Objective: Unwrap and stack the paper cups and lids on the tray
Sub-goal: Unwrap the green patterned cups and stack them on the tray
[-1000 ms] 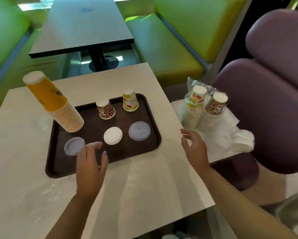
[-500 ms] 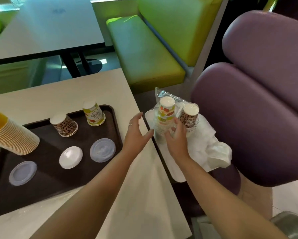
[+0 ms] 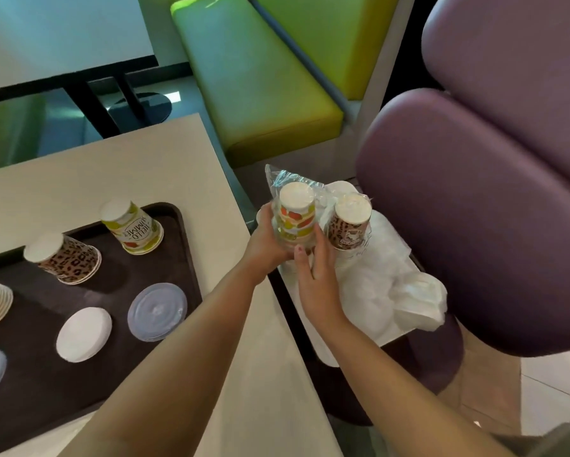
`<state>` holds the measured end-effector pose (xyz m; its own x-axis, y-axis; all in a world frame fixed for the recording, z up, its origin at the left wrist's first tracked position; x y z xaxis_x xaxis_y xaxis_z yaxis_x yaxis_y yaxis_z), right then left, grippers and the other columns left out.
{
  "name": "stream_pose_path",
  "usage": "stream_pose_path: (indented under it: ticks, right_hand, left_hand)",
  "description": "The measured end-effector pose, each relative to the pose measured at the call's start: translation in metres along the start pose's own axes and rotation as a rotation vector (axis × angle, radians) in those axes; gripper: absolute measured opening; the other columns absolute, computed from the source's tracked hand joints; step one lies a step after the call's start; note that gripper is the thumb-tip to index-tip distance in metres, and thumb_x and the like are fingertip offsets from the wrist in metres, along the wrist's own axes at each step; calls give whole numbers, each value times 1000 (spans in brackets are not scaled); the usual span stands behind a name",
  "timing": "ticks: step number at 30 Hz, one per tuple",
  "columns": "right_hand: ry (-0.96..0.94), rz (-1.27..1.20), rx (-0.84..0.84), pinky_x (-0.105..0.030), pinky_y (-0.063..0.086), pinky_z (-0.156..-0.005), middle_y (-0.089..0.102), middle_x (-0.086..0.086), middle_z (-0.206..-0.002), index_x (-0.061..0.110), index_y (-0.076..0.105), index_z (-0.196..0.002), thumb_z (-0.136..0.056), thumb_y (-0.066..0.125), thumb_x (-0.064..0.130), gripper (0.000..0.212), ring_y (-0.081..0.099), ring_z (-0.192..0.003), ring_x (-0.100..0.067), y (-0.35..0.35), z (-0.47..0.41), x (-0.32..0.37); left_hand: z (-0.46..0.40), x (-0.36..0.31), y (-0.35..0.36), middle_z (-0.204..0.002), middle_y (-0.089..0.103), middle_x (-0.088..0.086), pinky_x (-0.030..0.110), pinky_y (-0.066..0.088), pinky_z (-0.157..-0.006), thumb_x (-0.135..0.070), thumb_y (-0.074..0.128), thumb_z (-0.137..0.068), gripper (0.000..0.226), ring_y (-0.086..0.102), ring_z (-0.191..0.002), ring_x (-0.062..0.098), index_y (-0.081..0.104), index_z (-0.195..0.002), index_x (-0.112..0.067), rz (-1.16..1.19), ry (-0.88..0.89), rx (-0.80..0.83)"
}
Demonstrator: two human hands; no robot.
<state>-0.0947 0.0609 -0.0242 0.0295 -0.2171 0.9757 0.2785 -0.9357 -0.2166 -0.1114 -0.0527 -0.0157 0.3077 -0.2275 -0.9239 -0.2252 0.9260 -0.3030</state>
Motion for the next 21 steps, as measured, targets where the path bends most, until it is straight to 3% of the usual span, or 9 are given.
stream_pose_path:
  ticks: [5,9,12,14,17,21]
  right_hand:
    - [24,-9,-2,10,20,-88,18,4,-153,24,19,-149,-100,39,28,53,19,-127,9,1,1,0]
    - [48,-95,-22,6,24,-90,19,9,-148,23,20,-148,-101,36,28,50,22,-127,11,-1,7,3]
    - [155,-214,-82,-20,34,-106,22,6,-152,28,23,-147,-100,39,30,49,28,-133,-1,-1,15,-8]
    - [291,-314,-79,-38,37,-109,28,3,-150,28,23,-147,-100,40,32,50,35,-134,-11,3,19,-14]
    - [520,-657,-48,-36,46,-95,41,4,-141,26,21,-148,-100,42,35,53,48,-125,-19,13,24,-13]
    - [717,-985,9,-39,54,-79,48,-10,-137,23,40,-138,-92,49,47,53,57,-116,-28,25,32,-3]
  left_hand:
    - [-4,9,5,-123,56,-7,6,45,-69,-23,85,-66,89,55,-106,7,30,-136,-26,15,-5,-83]
    - [-2,14,0,-121,61,-7,33,50,-95,-23,89,-59,89,58,-111,11,40,-133,-28,72,-10,-151]
    - [6,9,-11,-119,63,-3,43,49,-97,-9,87,-58,84,60,-111,15,44,-128,-25,165,-3,-207]
    - [18,1,-21,-117,63,-4,38,52,-94,-11,87,-55,87,61,-108,13,43,-129,-23,234,8,-234]
    - [45,-9,-35,-111,64,-8,25,55,-82,-14,87,-51,92,64,-100,4,42,-131,-16,299,48,-249]
    - [89,-21,-55,-103,70,-6,26,54,-79,-16,85,-50,73,67,-100,11,54,-117,-13,347,118,-256]
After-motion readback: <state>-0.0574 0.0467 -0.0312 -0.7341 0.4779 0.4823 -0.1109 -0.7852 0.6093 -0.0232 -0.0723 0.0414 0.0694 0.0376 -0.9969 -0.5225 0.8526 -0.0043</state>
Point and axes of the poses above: each hand's wrist, its own z-axis away from the middle knuckle, its own y-axis out of the palm, x = y × z, the point moved 4 cm from there along -z, towards the middle knuckle
